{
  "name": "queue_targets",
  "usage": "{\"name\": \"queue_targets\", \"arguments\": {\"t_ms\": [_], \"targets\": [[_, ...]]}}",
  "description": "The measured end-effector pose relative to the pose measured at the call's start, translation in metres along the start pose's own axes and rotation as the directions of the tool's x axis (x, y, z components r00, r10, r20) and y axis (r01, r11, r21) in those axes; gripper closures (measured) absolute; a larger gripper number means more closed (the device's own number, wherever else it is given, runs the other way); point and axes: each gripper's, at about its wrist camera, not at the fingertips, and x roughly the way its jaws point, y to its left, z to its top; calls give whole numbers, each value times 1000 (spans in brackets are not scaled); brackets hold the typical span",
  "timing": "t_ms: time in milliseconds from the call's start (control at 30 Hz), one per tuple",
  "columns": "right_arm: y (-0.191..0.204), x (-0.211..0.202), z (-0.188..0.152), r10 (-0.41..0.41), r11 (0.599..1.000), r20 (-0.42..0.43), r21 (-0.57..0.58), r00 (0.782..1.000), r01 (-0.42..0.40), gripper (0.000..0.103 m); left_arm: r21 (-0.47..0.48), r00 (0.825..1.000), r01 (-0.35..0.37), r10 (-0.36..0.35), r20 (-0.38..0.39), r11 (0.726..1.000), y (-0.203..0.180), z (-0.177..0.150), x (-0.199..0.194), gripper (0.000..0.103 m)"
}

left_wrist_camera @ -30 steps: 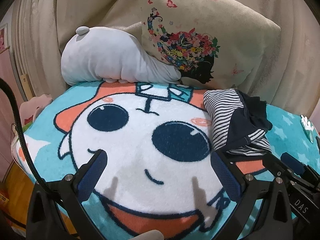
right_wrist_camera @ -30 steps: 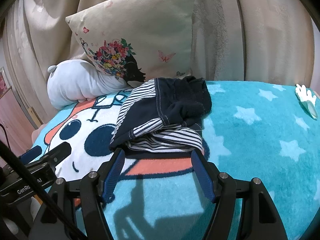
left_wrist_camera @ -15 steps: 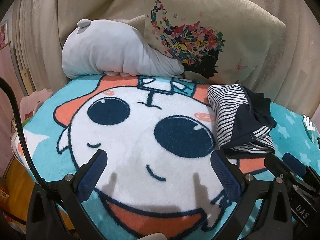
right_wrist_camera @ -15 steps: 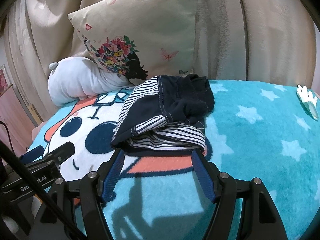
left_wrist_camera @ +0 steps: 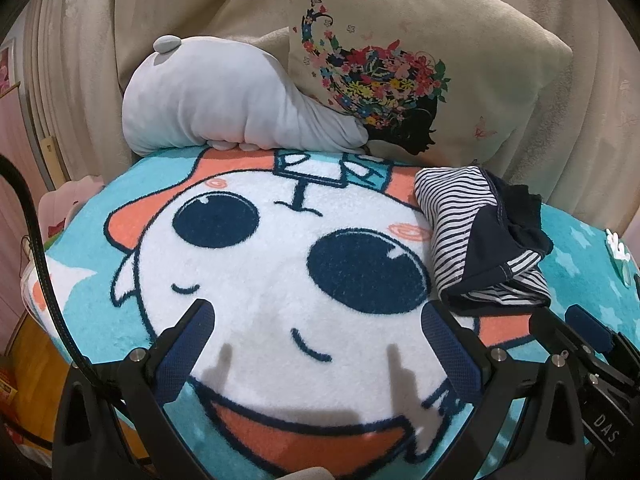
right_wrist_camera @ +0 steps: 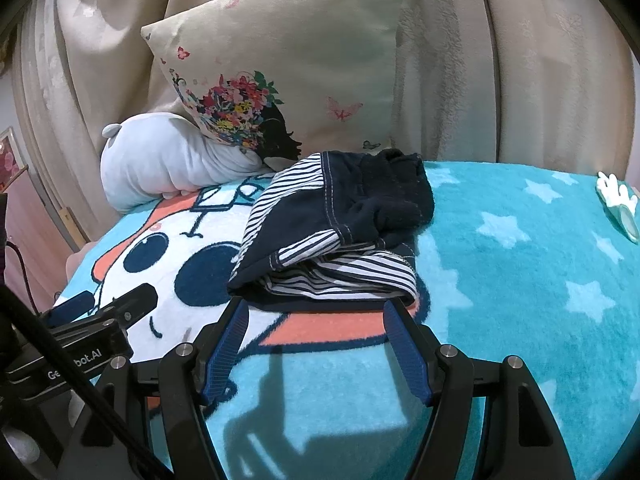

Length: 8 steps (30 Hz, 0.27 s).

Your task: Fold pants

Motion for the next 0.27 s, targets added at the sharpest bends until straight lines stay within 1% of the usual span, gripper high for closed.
{"name": "queue_targets", "arguments": {"t_ms": [267], "targets": [[3, -1, -1, 13, 1000, 2, -15, 1000, -13, 28, 16, 1000, 9, -10, 4, 1000, -3, -2, -2, 0]]}}
